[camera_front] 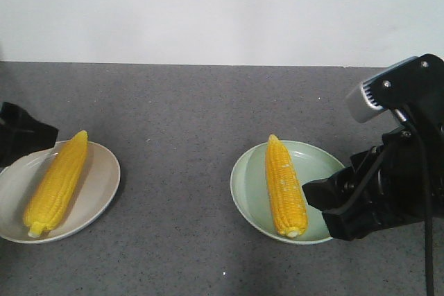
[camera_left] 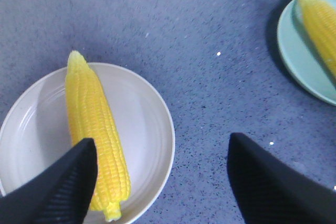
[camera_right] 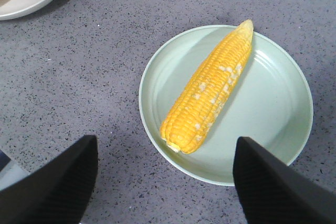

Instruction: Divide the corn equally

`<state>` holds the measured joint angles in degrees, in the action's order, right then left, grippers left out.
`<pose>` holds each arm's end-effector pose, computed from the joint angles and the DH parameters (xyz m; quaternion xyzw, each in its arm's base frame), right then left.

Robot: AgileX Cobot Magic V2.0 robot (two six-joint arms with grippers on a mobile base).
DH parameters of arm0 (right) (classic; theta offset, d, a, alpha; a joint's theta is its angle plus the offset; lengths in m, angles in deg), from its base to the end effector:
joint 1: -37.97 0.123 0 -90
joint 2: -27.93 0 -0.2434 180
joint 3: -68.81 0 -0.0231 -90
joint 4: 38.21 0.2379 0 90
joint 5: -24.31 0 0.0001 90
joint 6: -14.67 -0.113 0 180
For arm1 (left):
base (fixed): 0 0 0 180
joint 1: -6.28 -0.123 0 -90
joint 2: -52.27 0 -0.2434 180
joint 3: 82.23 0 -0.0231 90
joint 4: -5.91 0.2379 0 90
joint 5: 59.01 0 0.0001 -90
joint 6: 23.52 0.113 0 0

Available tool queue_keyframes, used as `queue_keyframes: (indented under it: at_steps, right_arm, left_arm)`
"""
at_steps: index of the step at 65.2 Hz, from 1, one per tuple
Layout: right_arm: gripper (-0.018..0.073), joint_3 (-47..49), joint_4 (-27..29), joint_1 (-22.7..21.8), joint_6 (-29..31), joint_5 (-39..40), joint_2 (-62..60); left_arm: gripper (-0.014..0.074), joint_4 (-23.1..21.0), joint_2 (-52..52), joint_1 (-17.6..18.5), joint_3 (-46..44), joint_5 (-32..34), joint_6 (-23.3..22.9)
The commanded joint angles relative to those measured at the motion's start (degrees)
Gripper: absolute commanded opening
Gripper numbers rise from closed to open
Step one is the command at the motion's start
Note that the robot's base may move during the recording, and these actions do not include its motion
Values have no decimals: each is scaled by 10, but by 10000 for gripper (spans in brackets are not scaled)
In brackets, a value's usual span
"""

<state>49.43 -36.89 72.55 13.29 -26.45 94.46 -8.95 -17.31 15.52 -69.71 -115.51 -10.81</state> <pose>0.1768 0.1244 0.3040 -0.2622 0.8916 0.1244 0.3477 0.2150 -0.0595 0.3250 0.1485 0.9161 -0.1154 0.3542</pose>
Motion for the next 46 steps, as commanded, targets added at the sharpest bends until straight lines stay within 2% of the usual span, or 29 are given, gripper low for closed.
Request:
queue_keyframes:
  at_steps: [1,14,31,37,46]
  right_arm:
    - [526,14,-4,2,5,28,-8]
    - [526,14,-3,2,5,27,-8]
    - [512,14,-3,2,5,25,-8]
    - [463,14,-3,2,5,21,-8]
    - [339,14,-3,2,5,13,-8]
  left_arm:
    - [502,-18,53,0,22,51,7]
    - [502,-18,160,0,115,103,23]
    - [495,-45,256,0,185,106,23]
    - [454,-47,273,0,191,106,23]
    - [335,-47,278,0,192,108,23]
